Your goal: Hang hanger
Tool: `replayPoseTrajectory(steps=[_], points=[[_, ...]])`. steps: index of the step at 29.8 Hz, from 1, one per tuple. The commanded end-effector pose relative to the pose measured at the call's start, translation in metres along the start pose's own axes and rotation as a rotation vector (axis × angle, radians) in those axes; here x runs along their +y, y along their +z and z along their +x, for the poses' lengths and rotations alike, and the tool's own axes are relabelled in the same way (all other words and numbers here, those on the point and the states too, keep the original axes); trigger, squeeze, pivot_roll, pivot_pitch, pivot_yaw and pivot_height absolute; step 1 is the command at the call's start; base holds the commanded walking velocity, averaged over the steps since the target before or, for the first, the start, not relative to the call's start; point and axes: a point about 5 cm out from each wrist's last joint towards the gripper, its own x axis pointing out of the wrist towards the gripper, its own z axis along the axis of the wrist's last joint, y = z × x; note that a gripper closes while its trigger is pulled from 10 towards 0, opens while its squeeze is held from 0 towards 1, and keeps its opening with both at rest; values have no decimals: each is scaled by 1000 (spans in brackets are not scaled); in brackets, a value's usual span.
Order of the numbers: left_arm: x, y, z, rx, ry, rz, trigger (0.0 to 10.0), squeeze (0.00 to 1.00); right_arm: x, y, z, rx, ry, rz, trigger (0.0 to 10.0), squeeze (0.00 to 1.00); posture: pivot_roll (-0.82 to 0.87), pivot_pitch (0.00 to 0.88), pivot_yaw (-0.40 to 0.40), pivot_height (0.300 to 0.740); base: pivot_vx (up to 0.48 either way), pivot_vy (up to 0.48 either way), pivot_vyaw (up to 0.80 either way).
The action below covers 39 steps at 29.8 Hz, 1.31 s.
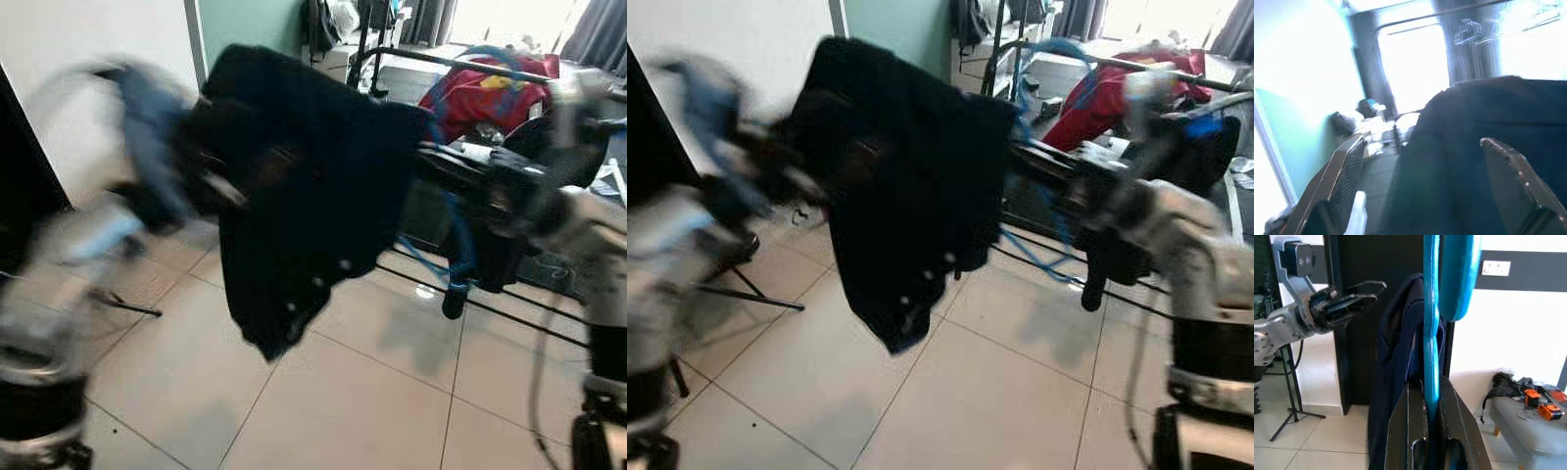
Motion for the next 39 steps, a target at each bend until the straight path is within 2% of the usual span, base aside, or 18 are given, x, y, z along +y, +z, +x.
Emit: replayPoseTrajectory(steps=[1, 2, 4, 5, 6, 8, 9, 10, 13, 19, 20, 21, 24, 33, 34, 35, 36, 39], points=[[18, 10, -6, -37, 72, 31, 10000, 349, 3, 10, -5, -32, 31, -23, 10000, 0, -58, 41, -9, 740, 0, 0, 0], [47, 31, -19, -92, 156, 64, 10000, 0, 4, 18, -20, -12, 47, -31, 10000, 0, -55, 42, -8, 740, 0, 0, 0], [47, 31, -19, -92, 156, 64, 10000, 0, 4, 18, -20, -12, 47, -31, 10000, 0, -55, 42, -8, 740, 0, 0, 0], [61, 48, -27, -137, 171, 77, 10000, 0, 5, 22, -30, 0, 58, -32, 10000, 0, -55, 43, -7, 740, 0, 0, 0], [66, 61, -31, -171, 127, 56, 10000, 0, 7, 28, -39, 5, 66, -30, 10000, 0, -55, 43, -9, 740, 0, 0, 0], [66, 61, -31, -171, 127, 56, 10000, 0, 7, 28, -39, 5, 66, -30, 10000, 0, -55, 43, -9, 740, 0, 0, 0], [64, 65, -33, -183, 49, 13, 10000, 0, 8, 32, -44, 2, 76, -29, 10000, 0, -56, 44, -7, 740, 0, 0, 0], [64, 65, -33, -183, 49, 13, 10000, 0, 8, 32, -44, 2, 76, -29, 10000, 0, -56, 44, -7, 740, 0, 0, 0], [20, 35, -37, -53, -297, -147, 10000, 0, 15, 48, -46, -28, 158, -28, 10000, 0, -65, 45, -4, 740, 0, 0, 0], [-3, 6, -44, 85, -447, -235, 10000, 0, 24, 54, -43, -25, 231, -37, 10000, 0, -72, 44, 1, 740, 0, 0, 0], [-3, 6, -44, 85, -447, -235, 10000, 0, 24, 54, -43, -25, 231, -37, 10000, 0, -72, 44, 1, 740, 0, 0, 0], [-8, -13, -49, 187, -481, -262, 10000, 0, 33, 57, -38, -19, 277, -50, 10000, 0, -75, 43, 8, 740, 0, 0, 0], [-8, -18, -50, 216, -482, -263, 10000, 0, 36, 58, -37, -18, 288, -53, 10000, 0, -75, 43, 8, 740, 0, 0, 0], [3, -19, -52, 219, -430, -264, 10000, 0, 41, 59, -34, -22, 315, -50, 10000, 0, -71, 45, 6, 740, 0, 0, 0], [3, -17, -53, 213, -433, -269, 4784, 0, 41, 58, -33, -23, 316, -49, 10000, 0, -71, 44, 5, 740, 0, 0, 0], [3, -17, -53, 213, -433, -269, 4784, 0, 41, 58, -33, -23, 316, -49, 10000, 0, -71, 44, 5, 740, 0, 0, 0], [3, -16, -53, 210, -437, -271, 588, 0, 40, 58, -33, -23, 315, -46, 10000, 0, -70, 44, 4, 740, 0, 0, 0], [5, -15, -55, 207, -438, -274, 0, 0, 40, 58, -33, -22, 312, -45, 10000, 0, -70, 44, 5, 740, 0, 0, 0]])
